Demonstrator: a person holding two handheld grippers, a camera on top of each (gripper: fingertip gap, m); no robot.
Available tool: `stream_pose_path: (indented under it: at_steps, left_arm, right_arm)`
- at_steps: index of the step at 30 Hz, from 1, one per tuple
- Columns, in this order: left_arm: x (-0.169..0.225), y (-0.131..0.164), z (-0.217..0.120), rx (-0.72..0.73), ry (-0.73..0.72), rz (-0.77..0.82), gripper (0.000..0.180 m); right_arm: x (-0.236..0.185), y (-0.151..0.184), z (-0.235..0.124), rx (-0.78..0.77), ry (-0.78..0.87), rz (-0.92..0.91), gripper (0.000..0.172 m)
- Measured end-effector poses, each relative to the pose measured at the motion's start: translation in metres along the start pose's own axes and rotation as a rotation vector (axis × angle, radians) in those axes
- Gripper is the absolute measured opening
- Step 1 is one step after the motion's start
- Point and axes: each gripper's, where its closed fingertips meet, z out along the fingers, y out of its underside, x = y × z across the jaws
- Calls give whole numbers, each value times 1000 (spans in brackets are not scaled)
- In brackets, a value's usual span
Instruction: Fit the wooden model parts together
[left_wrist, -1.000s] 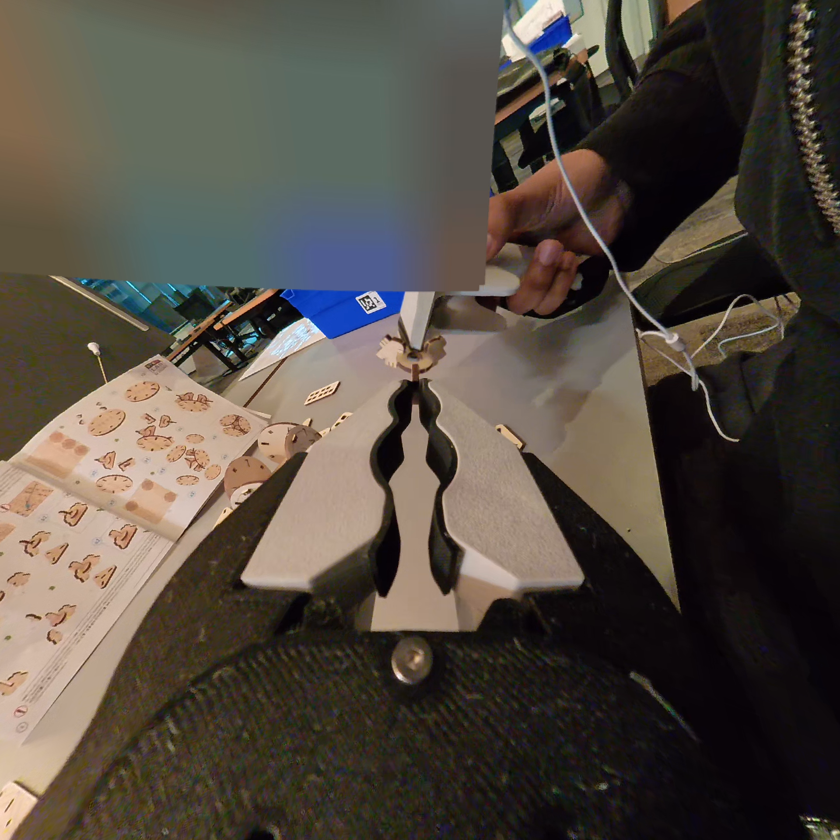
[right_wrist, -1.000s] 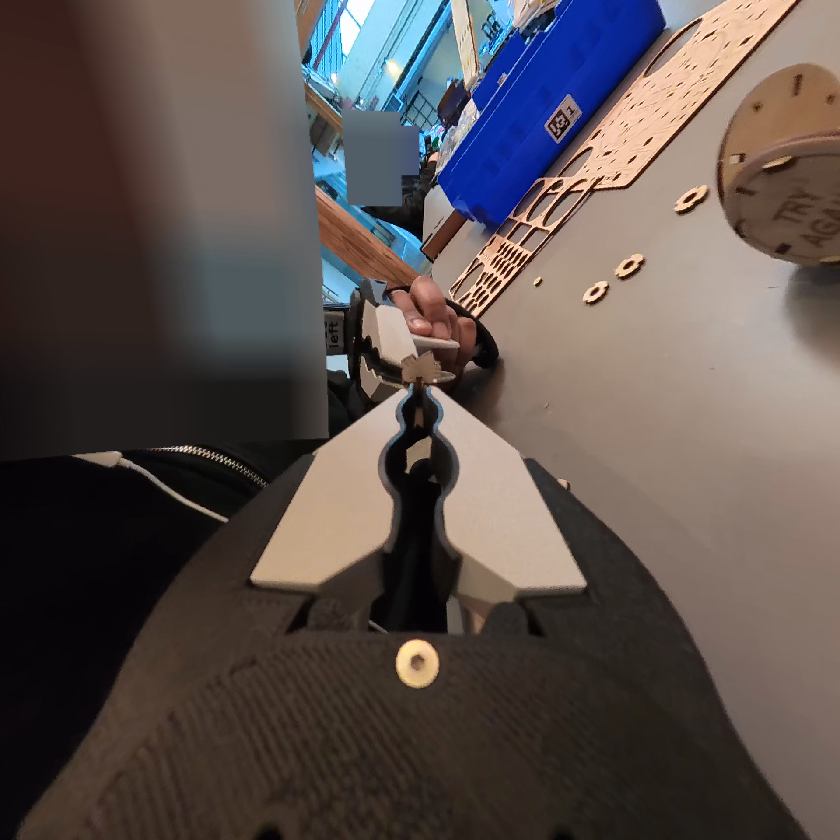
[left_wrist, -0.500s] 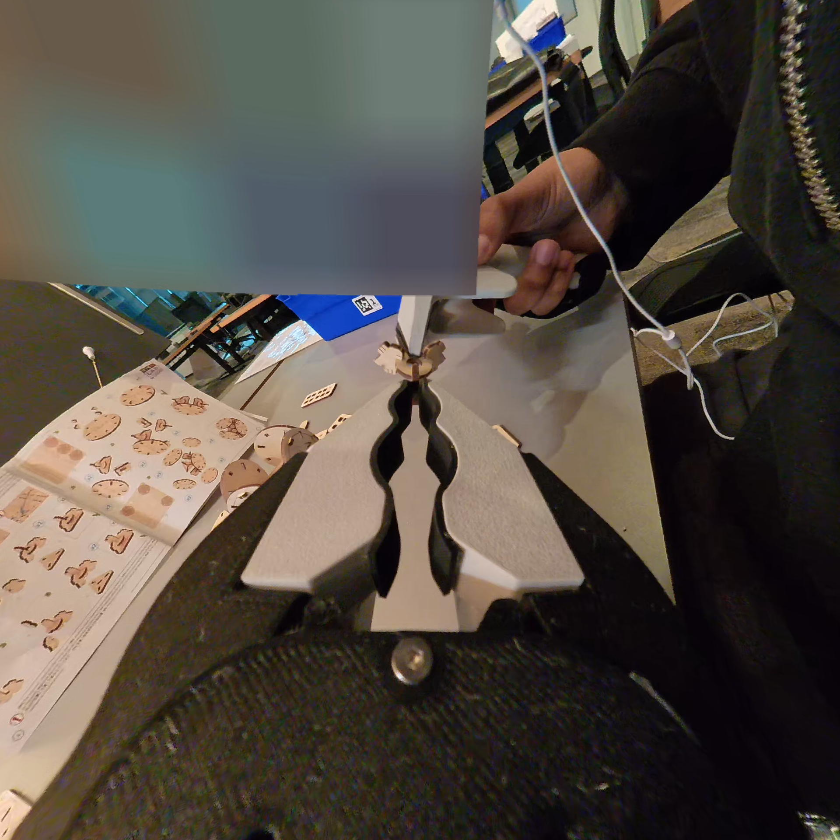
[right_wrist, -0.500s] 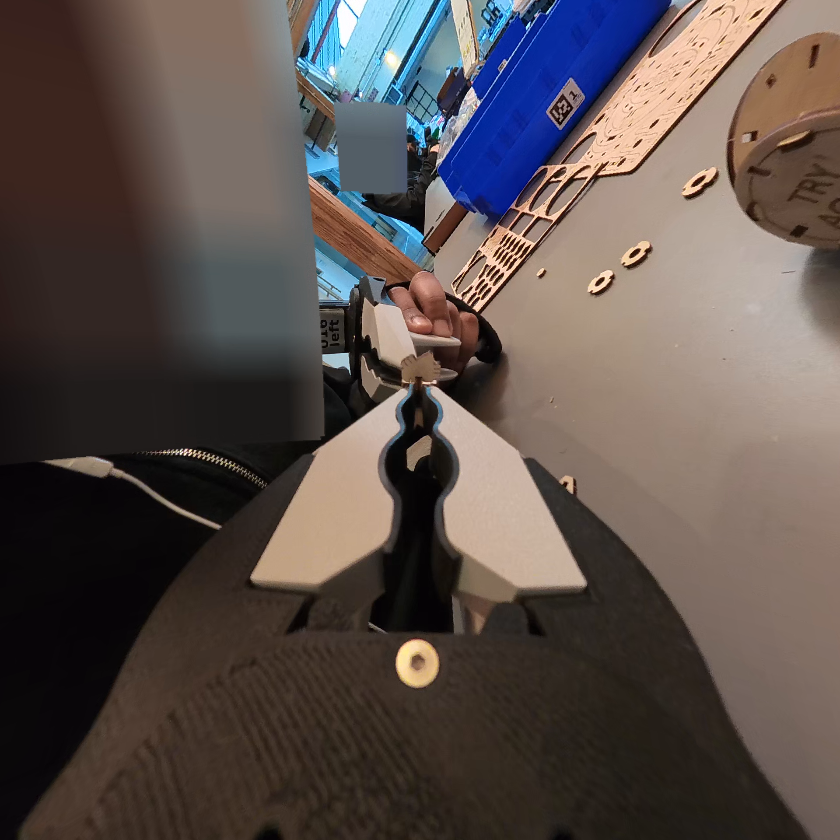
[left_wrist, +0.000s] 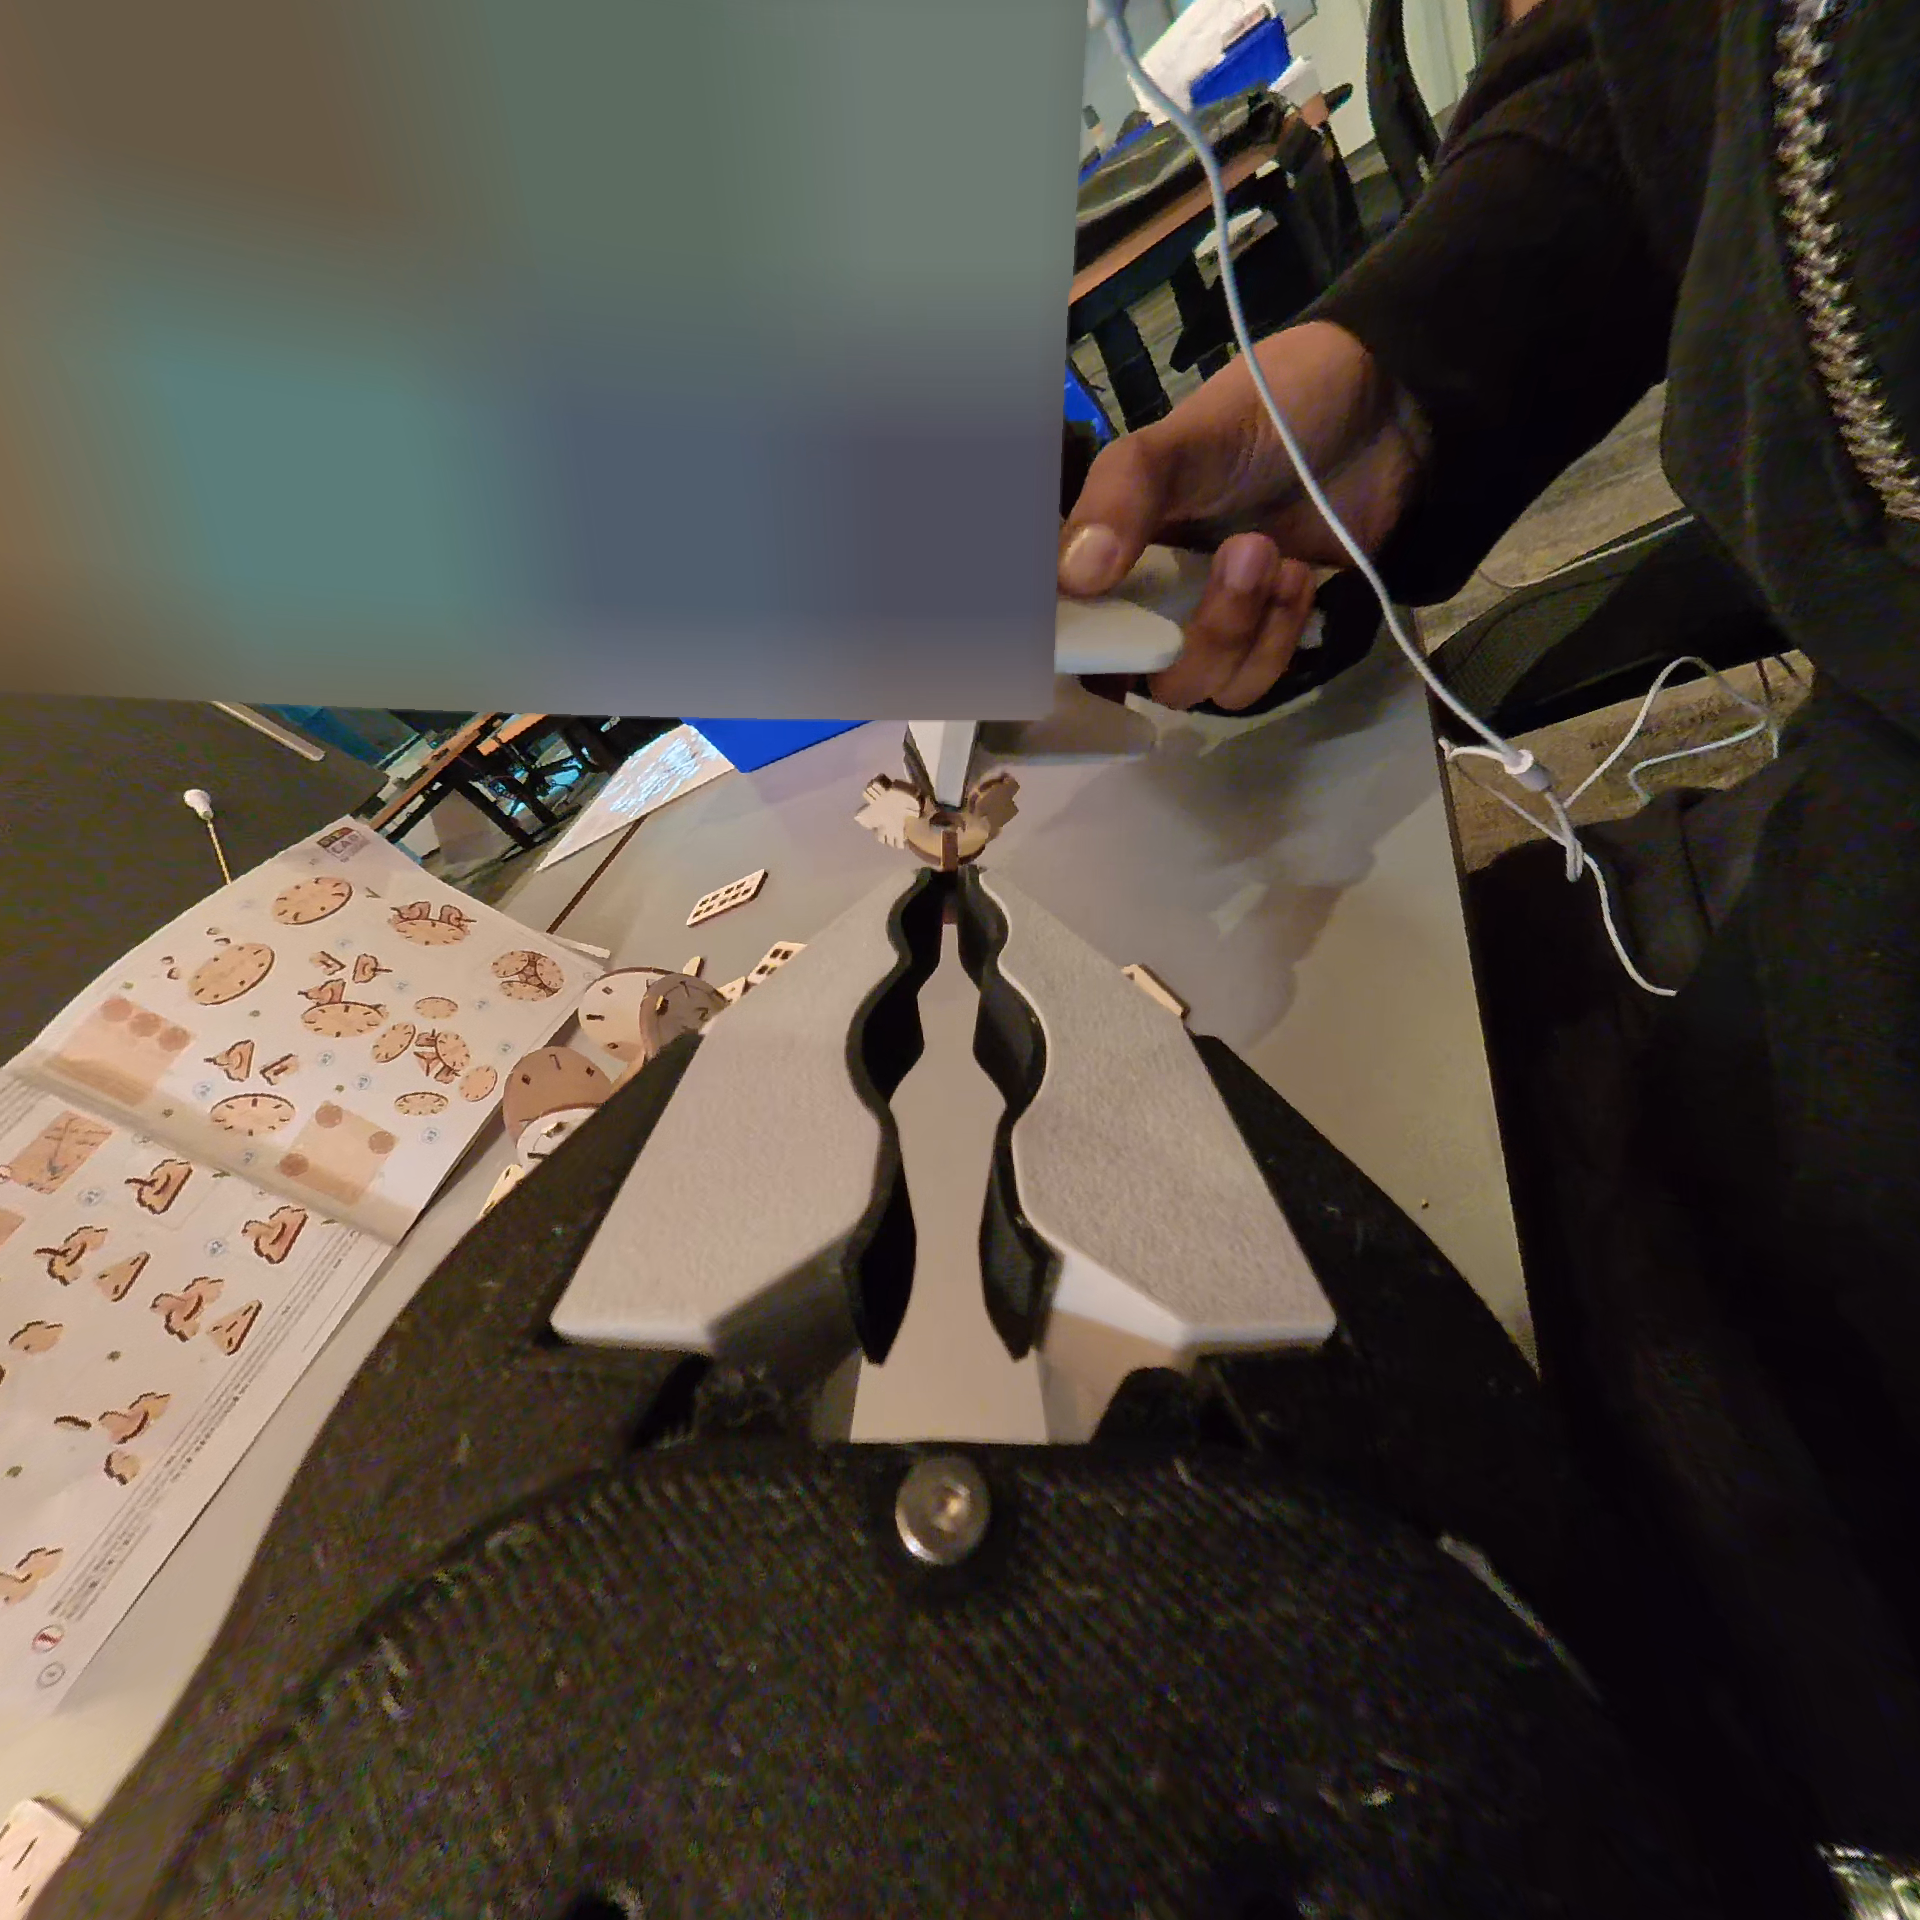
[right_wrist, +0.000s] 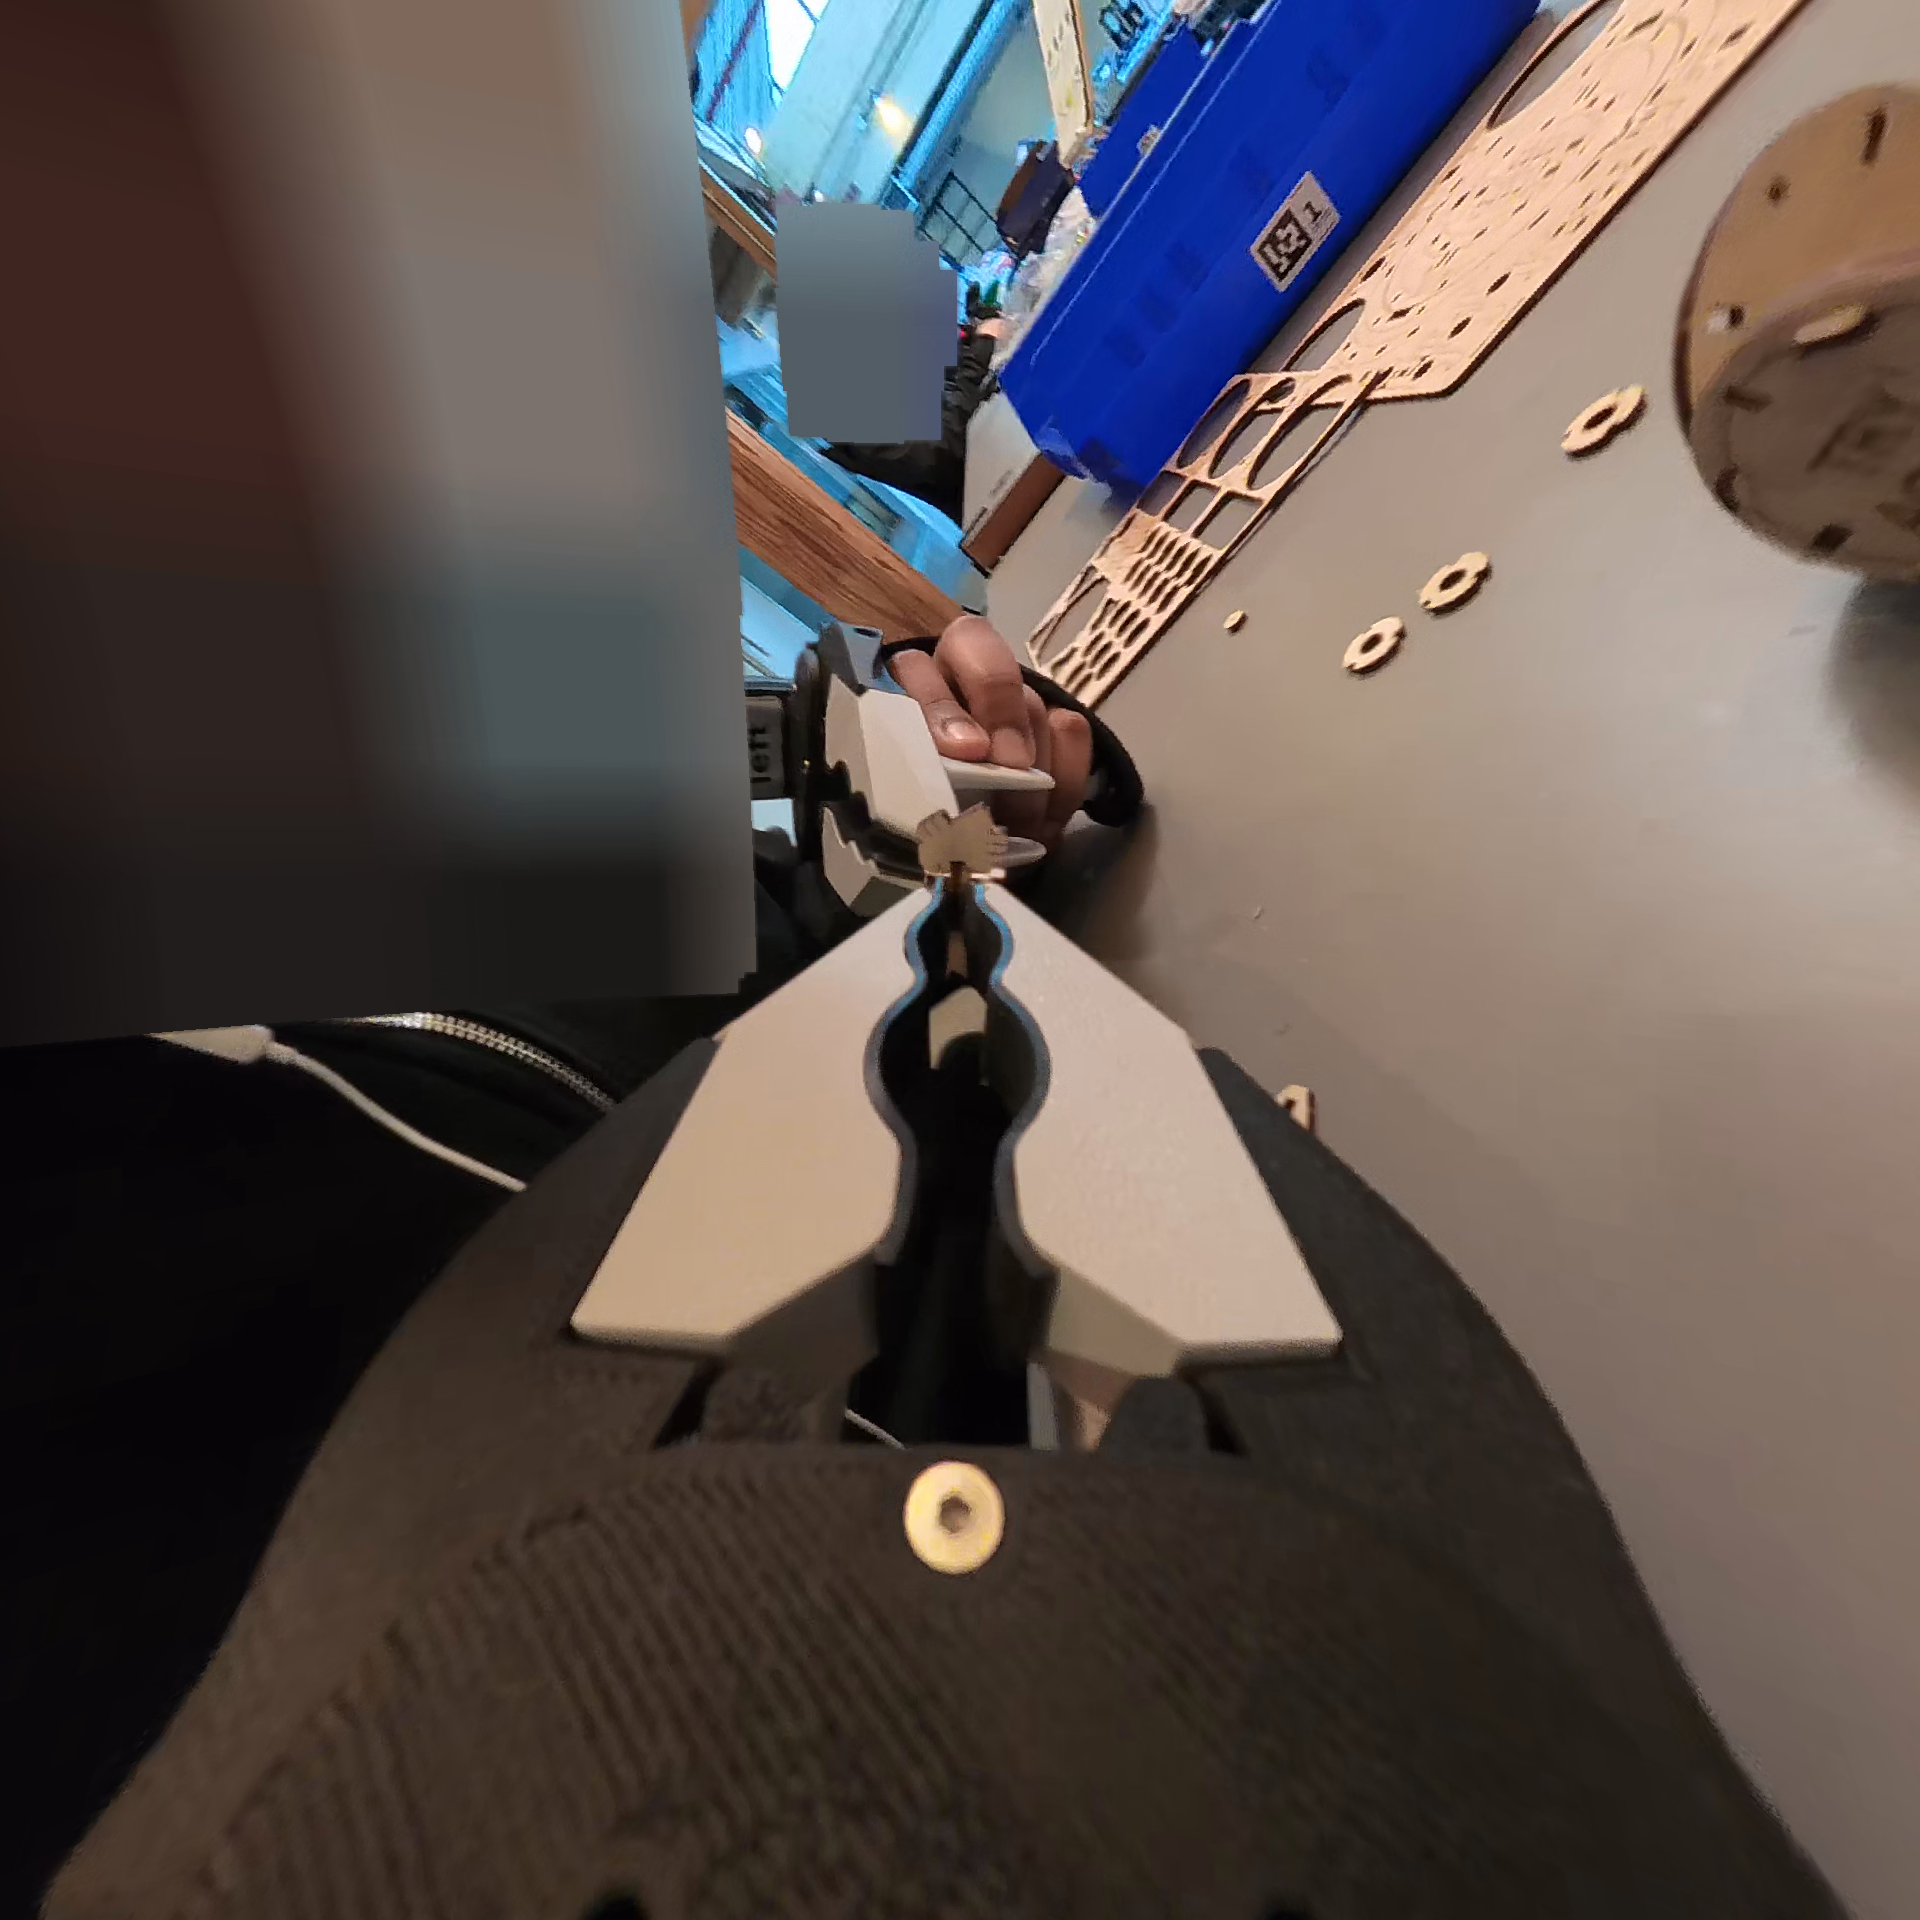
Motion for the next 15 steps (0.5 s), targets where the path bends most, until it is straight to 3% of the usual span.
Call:
stream_pose_path:
  at_steps: [6, 15]
  left_arm:
    - [1, 0, 0, 5, 7, 0, 1]
    - [1, -6, -1, 40, 10, 0, 2]
  right_arm:
    - [-3, 1, 1, -17, 6, -45, 0]
    - [-5, 1, 1, 15, -124, 132, 0]
